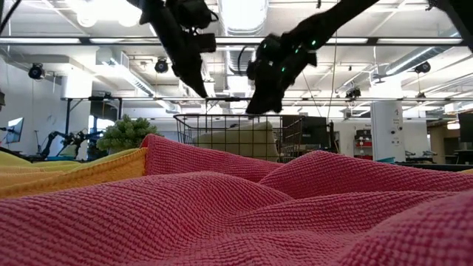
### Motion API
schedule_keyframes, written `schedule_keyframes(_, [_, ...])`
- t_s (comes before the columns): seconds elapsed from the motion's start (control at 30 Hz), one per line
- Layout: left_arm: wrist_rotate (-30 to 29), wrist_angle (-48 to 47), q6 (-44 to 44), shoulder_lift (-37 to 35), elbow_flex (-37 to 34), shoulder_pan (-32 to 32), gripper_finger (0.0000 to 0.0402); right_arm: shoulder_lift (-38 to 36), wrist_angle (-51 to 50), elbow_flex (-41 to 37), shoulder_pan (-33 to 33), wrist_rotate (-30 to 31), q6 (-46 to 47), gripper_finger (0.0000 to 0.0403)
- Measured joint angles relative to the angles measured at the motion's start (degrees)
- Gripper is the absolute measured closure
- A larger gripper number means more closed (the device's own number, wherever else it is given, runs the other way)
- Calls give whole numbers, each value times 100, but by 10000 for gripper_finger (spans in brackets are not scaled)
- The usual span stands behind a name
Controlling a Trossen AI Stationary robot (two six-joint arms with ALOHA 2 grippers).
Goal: Fold microfiber towels
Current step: Fold the pink towel
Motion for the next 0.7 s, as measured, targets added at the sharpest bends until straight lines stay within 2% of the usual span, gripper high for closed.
schedule_keyframes(0.3, [0, 22, -183, -178, -232, -4, 274, 821, -83, 669, -176, -3, -81, 278])
schedule_keyframes(0.53, [0, 88, -199, -183, -717, -4, 274, 1703, -1416, 1707, -232, -279, -732, 280])
schedule_keyframes(0.7, [0, 171, -283, -189, -868, -4, 274, 2194, -1859, 2532, -238, -280, -872, 293])
